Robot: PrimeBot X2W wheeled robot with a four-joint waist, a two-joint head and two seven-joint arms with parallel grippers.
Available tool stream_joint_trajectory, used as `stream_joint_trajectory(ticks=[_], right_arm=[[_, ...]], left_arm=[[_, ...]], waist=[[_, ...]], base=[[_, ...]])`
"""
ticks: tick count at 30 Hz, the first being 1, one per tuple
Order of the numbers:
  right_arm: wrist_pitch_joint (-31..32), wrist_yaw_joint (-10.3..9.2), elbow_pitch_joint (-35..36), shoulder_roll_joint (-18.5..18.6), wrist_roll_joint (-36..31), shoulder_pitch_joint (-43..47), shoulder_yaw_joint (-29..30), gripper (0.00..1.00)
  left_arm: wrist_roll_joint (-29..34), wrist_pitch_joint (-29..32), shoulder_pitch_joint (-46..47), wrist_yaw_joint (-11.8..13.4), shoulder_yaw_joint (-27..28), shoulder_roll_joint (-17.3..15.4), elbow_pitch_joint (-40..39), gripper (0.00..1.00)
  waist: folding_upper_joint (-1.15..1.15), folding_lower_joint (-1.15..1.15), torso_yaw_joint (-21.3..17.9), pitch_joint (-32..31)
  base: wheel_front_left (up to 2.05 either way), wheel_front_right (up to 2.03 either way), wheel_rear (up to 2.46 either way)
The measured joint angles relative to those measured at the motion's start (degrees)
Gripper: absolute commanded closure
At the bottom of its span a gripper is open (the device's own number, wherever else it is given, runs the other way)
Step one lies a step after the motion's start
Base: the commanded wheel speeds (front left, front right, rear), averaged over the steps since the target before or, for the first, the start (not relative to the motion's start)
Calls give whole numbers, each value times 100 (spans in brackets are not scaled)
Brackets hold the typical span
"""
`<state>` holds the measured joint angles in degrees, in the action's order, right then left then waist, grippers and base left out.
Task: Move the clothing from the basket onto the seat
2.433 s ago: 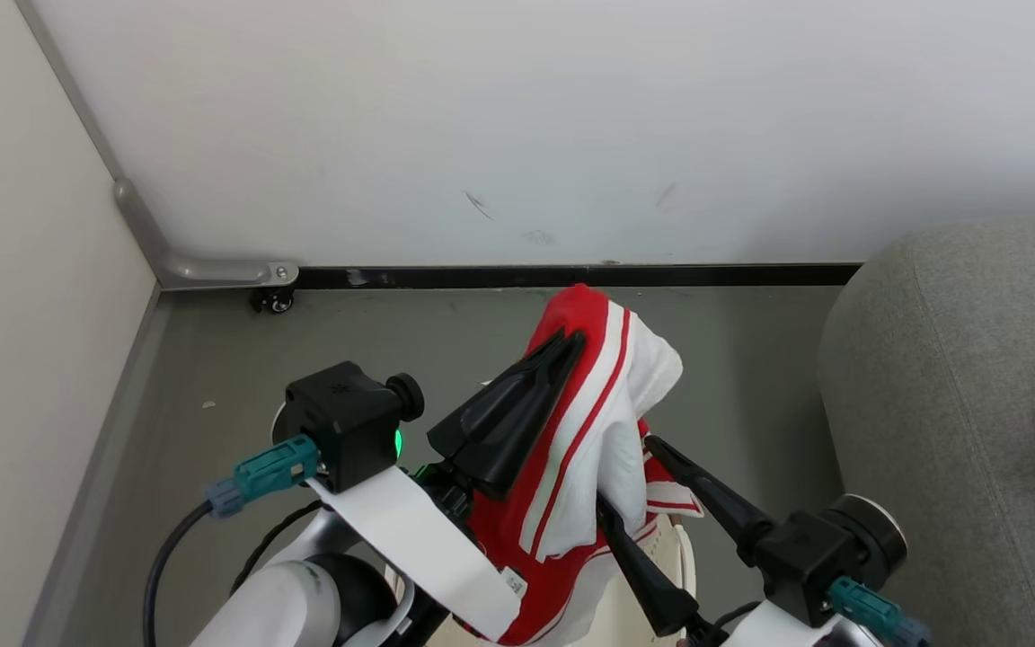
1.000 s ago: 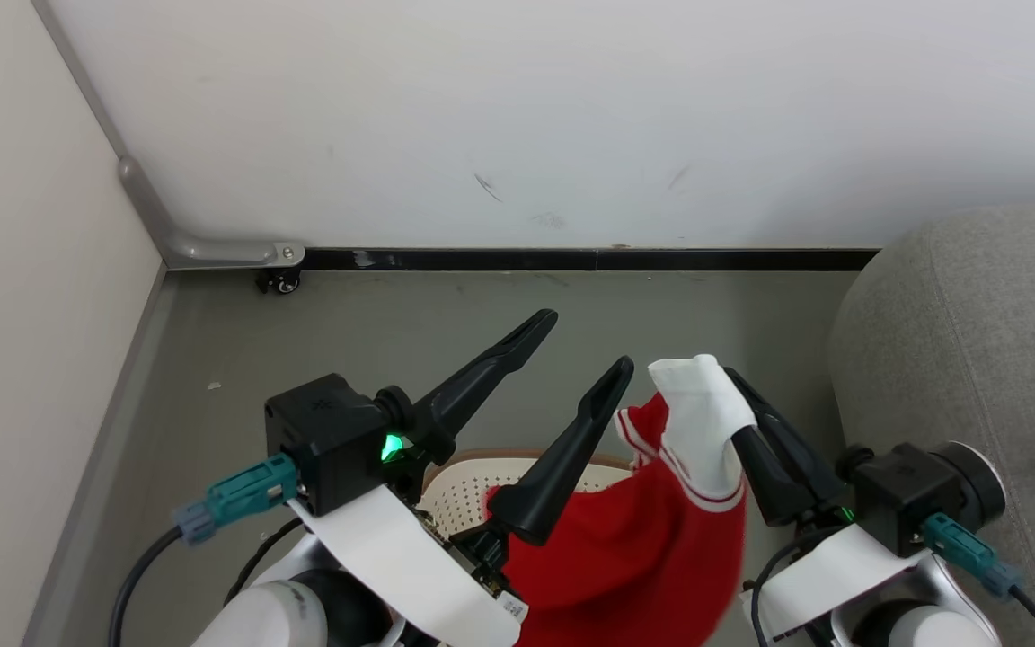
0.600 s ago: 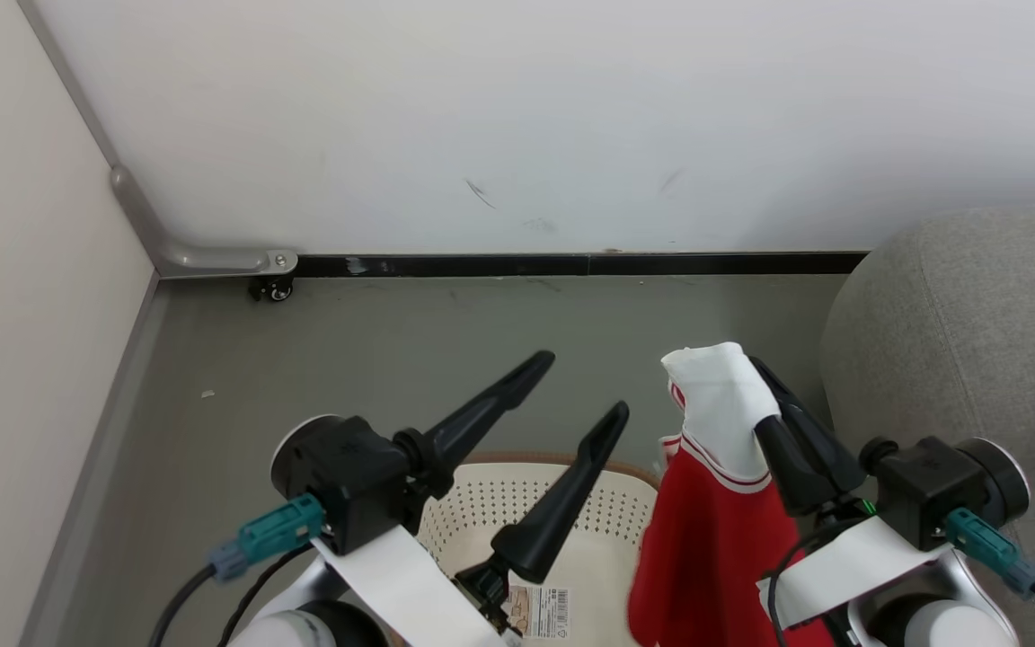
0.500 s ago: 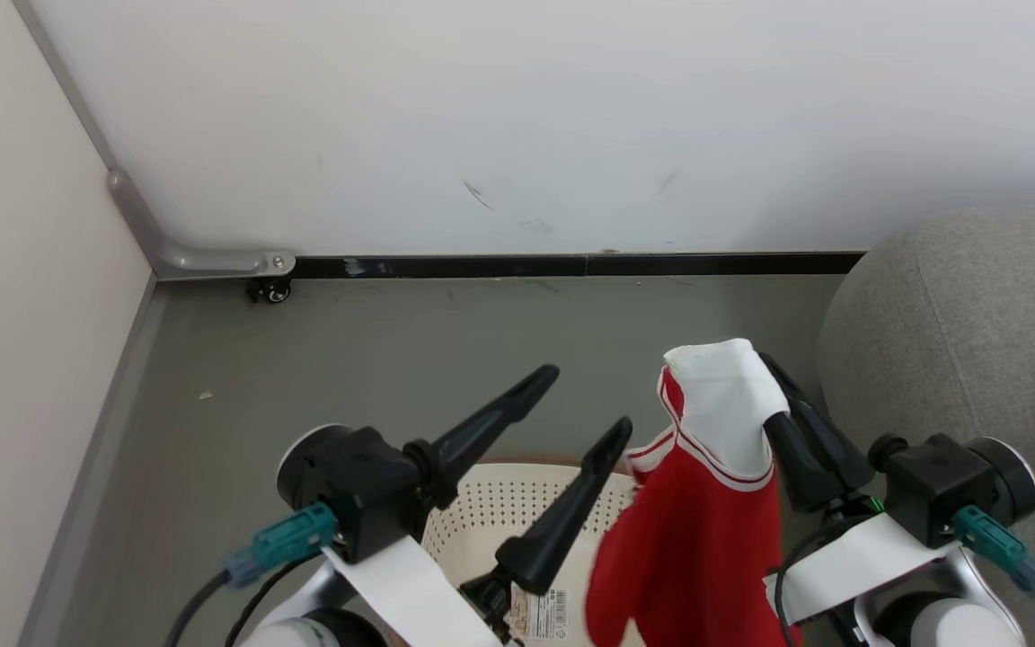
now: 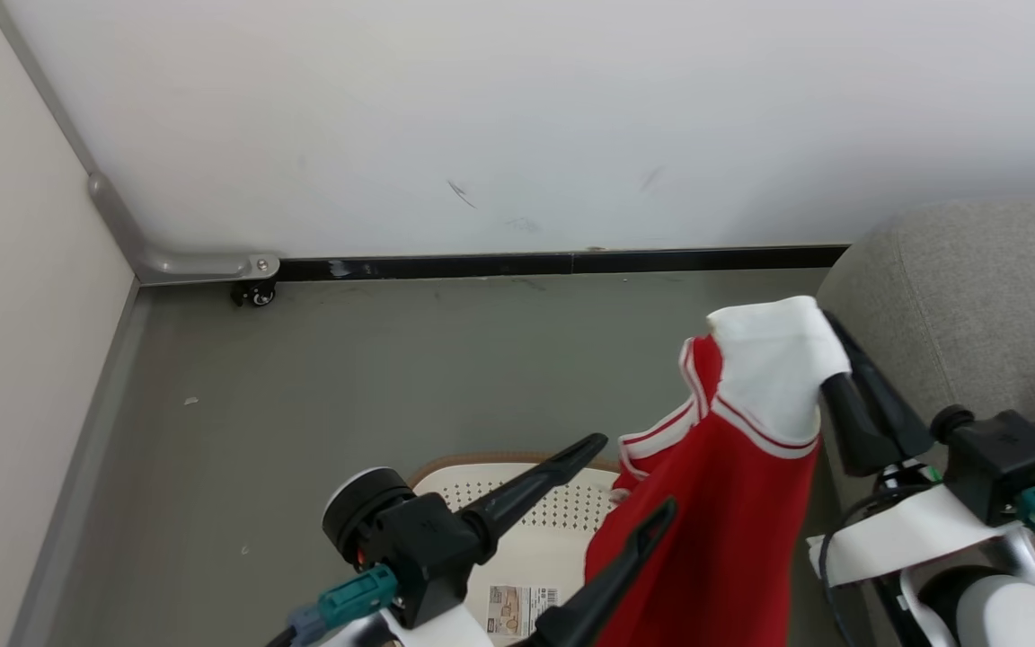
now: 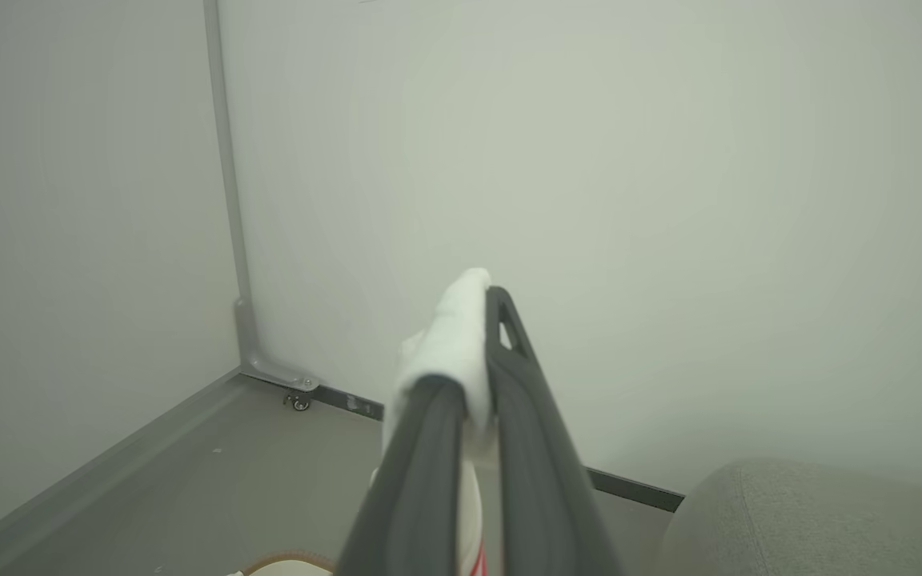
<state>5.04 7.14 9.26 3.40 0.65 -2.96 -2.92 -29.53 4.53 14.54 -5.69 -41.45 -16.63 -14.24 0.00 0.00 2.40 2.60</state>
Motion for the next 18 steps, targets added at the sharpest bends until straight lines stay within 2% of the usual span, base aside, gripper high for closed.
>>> stream_joint_trajectory(ticks=[18], right_arm=[[-9, -1, 378, -43, -231, -91, 991, 100]], left_arm=[[92, -265, -1, -89, -431, 21, 232, 0]], waist=[[0, 0, -345, 56]], base=[[0, 0, 0]])
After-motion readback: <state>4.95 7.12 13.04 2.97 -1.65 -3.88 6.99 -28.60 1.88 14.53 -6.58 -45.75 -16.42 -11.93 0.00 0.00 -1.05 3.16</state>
